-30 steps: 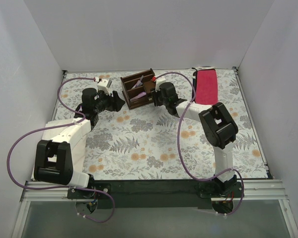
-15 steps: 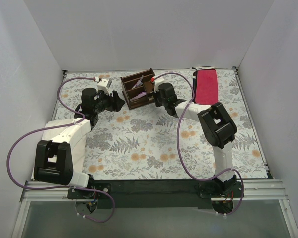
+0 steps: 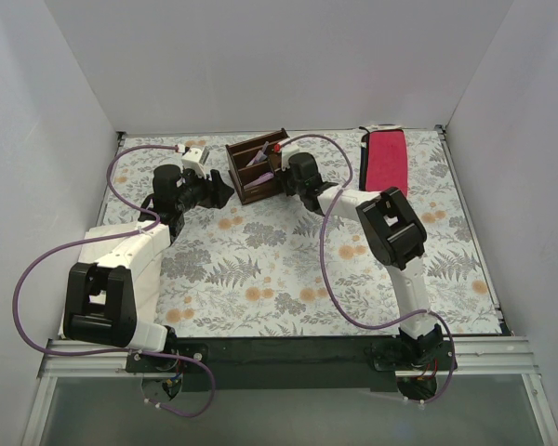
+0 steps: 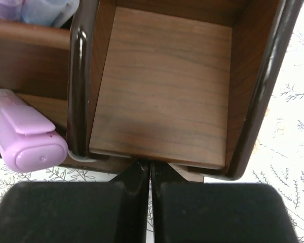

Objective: Sort the stationery into containers
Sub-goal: Place the stationery in the storage box, then pick up the stationery from the center of the board.

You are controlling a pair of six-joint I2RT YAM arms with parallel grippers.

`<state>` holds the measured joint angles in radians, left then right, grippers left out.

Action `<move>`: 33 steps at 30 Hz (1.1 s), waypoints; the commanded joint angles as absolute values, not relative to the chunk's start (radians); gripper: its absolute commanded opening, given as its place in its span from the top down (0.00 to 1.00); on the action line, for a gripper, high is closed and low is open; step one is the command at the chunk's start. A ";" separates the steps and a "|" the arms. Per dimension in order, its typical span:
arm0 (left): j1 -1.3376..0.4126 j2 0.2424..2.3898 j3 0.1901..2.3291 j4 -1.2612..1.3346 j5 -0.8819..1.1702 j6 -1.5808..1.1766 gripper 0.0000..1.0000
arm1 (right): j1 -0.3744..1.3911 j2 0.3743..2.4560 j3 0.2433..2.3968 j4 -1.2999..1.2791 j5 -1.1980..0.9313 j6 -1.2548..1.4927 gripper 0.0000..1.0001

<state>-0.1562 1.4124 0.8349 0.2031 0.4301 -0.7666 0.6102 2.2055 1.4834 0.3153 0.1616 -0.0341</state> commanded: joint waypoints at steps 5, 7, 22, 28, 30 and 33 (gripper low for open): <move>-0.155 1.404 0.850 0.207 0.434 -0.769 0.46 | 0.609 2.131 1.467 0.330 0.201 -0.048 0.99; -0.153 1.407 0.867 0.203 0.436 -0.767 0.46 | 0.607 2.056 1.411 0.278 0.198 -0.046 0.99; -0.155 1.402 0.931 0.190 0.468 -0.749 0.45 | 0.447 1.727 1.264 -0.231 -0.119 -0.310 0.07; -0.155 1.413 0.968 0.178 0.457 -0.726 0.45 | 0.393 1.798 1.293 -0.262 -0.201 -0.336 0.02; -0.155 1.411 0.973 0.173 0.457 -0.724 0.45 | 0.382 1.828 1.321 -0.255 -0.199 -0.333 0.02; -0.155 1.405 0.966 0.167 0.457 -0.719 0.45 | 0.373 1.865 1.360 -0.252 -0.202 -0.331 0.02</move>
<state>-0.1562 1.4197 0.9417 0.1802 0.4534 -0.7406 0.3801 1.8385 1.2778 -0.2455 -0.1562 -0.3149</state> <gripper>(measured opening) 0.549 0.983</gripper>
